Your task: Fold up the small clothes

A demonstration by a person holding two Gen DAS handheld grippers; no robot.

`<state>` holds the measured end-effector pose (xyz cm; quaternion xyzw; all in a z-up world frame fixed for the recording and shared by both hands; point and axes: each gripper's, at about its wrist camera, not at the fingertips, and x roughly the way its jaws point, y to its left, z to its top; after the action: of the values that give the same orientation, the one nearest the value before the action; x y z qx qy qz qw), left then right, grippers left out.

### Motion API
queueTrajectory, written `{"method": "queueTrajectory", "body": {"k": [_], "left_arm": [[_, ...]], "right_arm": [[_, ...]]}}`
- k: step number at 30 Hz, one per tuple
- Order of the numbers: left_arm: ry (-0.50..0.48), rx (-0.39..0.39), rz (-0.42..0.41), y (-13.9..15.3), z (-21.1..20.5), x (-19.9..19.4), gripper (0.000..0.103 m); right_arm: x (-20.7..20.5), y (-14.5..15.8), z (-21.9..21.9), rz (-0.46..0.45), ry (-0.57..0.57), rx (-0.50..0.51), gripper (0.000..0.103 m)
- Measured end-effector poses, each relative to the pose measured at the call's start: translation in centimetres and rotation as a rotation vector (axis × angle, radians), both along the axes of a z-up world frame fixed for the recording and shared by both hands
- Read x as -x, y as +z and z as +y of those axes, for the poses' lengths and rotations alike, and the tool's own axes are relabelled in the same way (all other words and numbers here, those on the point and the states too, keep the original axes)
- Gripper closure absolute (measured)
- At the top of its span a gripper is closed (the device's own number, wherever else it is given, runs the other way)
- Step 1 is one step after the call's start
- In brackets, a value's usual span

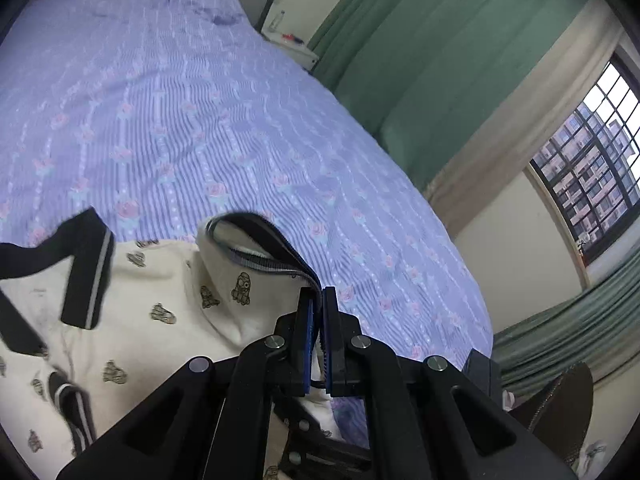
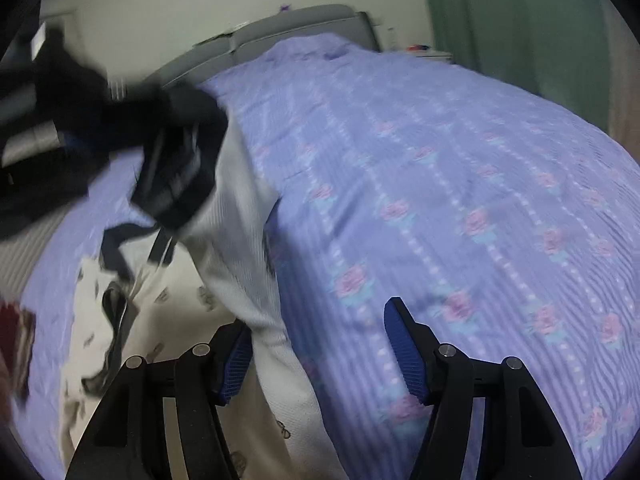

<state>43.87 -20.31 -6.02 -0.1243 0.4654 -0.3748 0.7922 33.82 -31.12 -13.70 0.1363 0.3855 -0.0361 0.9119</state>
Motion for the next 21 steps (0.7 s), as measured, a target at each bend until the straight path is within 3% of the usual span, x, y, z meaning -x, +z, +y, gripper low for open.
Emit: {"method": "queueTrajectory", "body": {"k": [3,6,12,21], "left_arm": [[0.000,0.014,0.020,-0.8,0.4,0.0,0.097],[0.007,0.015,0.029,-1.6,0.8,0.1,0.097],[0.023,0.009,0.040,-3.2,3.2,1.3,0.097],[0.066,-0.063,0.123,-7.7,7.4,2.3,0.097]], "right_arm": [[-0.2,-0.4,-0.4,0.042,0.046,-0.065,0.039],[0.2,-0.2,-0.5,-0.004,0.023,-0.099,0.039],[-1.0,-1.2,-0.4,0.046,-0.074,-0.034,0.039],[1.3,-0.9,0.6,0.047,-0.060,-0.036,0.039]]}}
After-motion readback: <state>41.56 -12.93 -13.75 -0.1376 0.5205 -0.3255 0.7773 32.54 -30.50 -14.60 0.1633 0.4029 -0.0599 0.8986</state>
